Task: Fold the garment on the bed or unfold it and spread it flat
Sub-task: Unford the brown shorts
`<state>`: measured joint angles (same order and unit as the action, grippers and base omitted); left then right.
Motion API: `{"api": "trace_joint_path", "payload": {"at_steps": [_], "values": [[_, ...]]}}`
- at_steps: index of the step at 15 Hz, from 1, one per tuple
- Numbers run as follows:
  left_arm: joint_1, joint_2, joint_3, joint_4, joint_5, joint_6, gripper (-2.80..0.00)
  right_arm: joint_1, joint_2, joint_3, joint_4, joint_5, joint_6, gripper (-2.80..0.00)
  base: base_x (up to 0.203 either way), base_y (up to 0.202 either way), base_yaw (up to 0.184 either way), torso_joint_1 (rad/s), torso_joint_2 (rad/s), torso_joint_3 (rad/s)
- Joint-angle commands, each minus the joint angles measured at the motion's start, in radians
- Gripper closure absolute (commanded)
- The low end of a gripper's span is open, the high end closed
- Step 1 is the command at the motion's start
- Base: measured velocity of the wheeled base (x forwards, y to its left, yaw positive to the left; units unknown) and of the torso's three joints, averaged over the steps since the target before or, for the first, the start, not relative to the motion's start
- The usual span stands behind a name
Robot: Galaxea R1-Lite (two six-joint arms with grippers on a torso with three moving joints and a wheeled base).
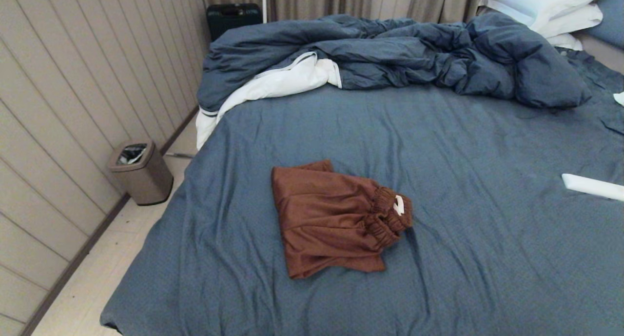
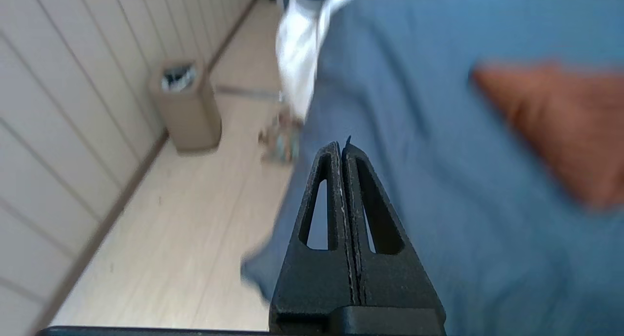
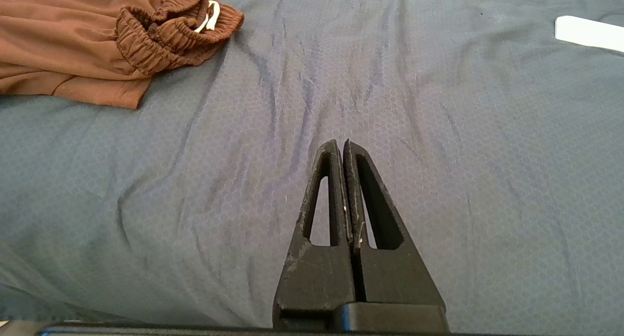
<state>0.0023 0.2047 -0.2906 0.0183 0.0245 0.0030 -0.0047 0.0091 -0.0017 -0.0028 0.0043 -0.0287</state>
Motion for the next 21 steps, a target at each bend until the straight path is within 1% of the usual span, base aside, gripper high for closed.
{"api": "trace_joint_path", "payload": {"at_steps": [1, 3, 4, 5, 6, 7, 8, 9, 11, 12, 14, 16, 17, 18, 19, 21], "values": [[0.001, 0.315, -0.224, -0.001, -0.004, -0.01, 0.0, 0.0, 0.003, -0.001, 0.001, 0.0, 0.001, 0.0, 0.0, 0.0, 0.0, 0.0, 0.0, 0.0], [-0.004, 0.549, -0.396, 0.003, -0.034, -0.018, 0.0, 0.0, 0.003, -0.002, 0.006, 0.0, 0.001, 0.0, 0.0, 0.0, 0.0, 0.0, 0.0, 0.0], [-0.018, 0.655, -0.466, 0.006, -0.046, -0.024, 0.0, 0.0, 0.003, -0.004, 0.007, 0.0, 0.001, 0.0, 0.0, 0.0, 0.0, 0.0, 0.0, 0.0], [-0.05, 0.774, -0.551, 0.014, -0.054, -0.044, 0.0, 0.0, 0.003, -0.006, 0.01, 0.002, 0.001, 0.0, 0.0, 0.0, 0.0, 0.0, 0.0, 0.0], [-0.101, 0.884, -0.652, 0.045, -0.055, -0.078, 0.0, 0.0, 0.009, -0.006, 0.018, 0.002, 0.001, 0.0, 0.0, 0.0, 0.0, 0.0, 0.0, 0.0], [-0.174, 0.972, -0.774, 0.107, -0.052, -0.118, 0.0, 0.0, 0.011, -0.006, 0.021, 0.0, 0.001, 0.0, 0.0, 0.0, 0.0, 0.0, 0.0, 0.0], [-0.267, 1.065, -0.9, 0.194, -0.052, -0.169, 0.0, 0.0, 0.012, -0.011, 0.023, 0.0, 0.001, 0.0, 0.0, 0.0, 0.0, 0.0, 0.0, 0.0], [-0.356, 1.155, -0.993, 0.259, -0.056, -0.219, 0.0, 0.0, 0.012, -0.011, 0.024, 0.0, 0.001, 0.0, 0.0, 0.0, 0.0, 0.0, 0.0, 0.0], [-0.481, 1.324, -1.101, 0.33, -0.065, -0.293, 0.0, 0.0, 0.012, -0.011, 0.026, 0.0, 0.001, 0.0, 0.0, 0.0, 0.0, 0.0, 0.0, 0.0], [-0.525, 1.406, -1.136, 0.347, -0.067, -0.322, 0.0, 0.0, 0.012, -0.011, 0.026, 0.0, 0.001, 0.0, 0.0, 0.0, 0.0, 0.0, 0.0, 0.0], [-0.583, 1.562, -1.206, 0.349, -0.079, -0.362, 0.0, 0.0, 0.012, -0.011, 0.026, -0.003, 0.001, 0.0, 0.0, 0.0, 0.0, 0.0, 0.0, 0.0], [-0.644, 1.689, -1.301, 0.329, -0.103, -0.41, 0.0, 0.0, 0.011, -0.011, 0.024, -0.003, 0.001, 0.0, 0.0, 0.0, 0.0, 0.0, 0.0, 0.0], [-0.687, 1.742, -1.352, 0.315, -0.113, -0.429, 0.0, 0.0, 0.011, -0.011, 0.024, -0.003, 0.001, 0.0, 0.0, 0.0, 0.0, 0.0, 0.0, 0.0], [-0.723, 1.783, -1.388, 0.305, -0.119, -0.438, -2.24, 0.0, 0.011, -0.011, 0.024, -0.003, 0.001, 0.0, 0.0, 0.0, 0.0, 0.0, 0.0, 0.0], [-0.752, 1.818, -1.422, 0.3, -0.118, -0.443, -2.8, 0.0, 0.011, -0.011, 0.024, -0.001, 0.001, 0.0, 0.0, 0.0, 0.0, 0.0, 0.0, 0.0], [-0.791, 1.894, -1.499, 0.296, -0.111, -0.464, -2.8, 0.0, 0.011, -0.011, 0.024, 0.0, 0.001, 0.0, 0.0, 0.0, 0.0, 0.0, 0.0, 0.0]]}}
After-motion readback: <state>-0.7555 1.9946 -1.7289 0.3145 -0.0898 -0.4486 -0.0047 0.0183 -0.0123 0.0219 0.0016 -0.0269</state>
